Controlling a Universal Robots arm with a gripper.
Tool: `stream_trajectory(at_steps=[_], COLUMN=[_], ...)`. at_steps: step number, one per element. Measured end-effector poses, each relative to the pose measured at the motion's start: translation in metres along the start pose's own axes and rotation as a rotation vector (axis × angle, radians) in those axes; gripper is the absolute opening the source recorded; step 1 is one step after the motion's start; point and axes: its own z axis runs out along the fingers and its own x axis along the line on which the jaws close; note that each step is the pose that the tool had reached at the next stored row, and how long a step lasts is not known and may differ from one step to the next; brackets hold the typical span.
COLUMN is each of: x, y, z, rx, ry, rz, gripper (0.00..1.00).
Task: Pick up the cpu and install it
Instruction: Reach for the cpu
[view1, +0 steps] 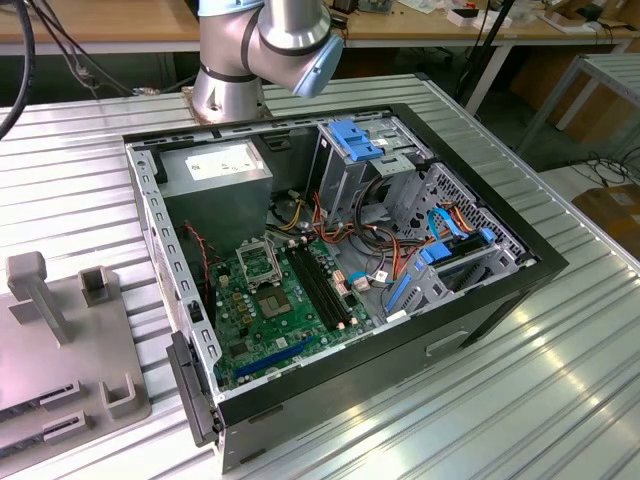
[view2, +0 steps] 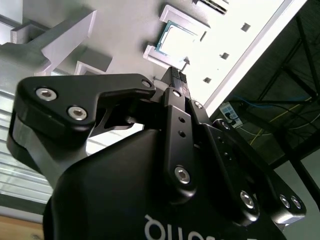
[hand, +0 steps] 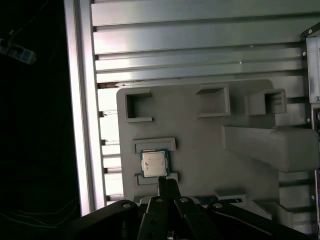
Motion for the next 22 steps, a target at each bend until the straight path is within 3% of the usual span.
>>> stream_trajectory(at_steps=[4,22], x=[0.0003,0.0003], y=[-0.0002,-0.0008], z=[0.0031,0.0191], rx=[0.0,0.0], ry=[0.001,0.0011], rz=[-0.03,-0.03], gripper=[0.11,0.11])
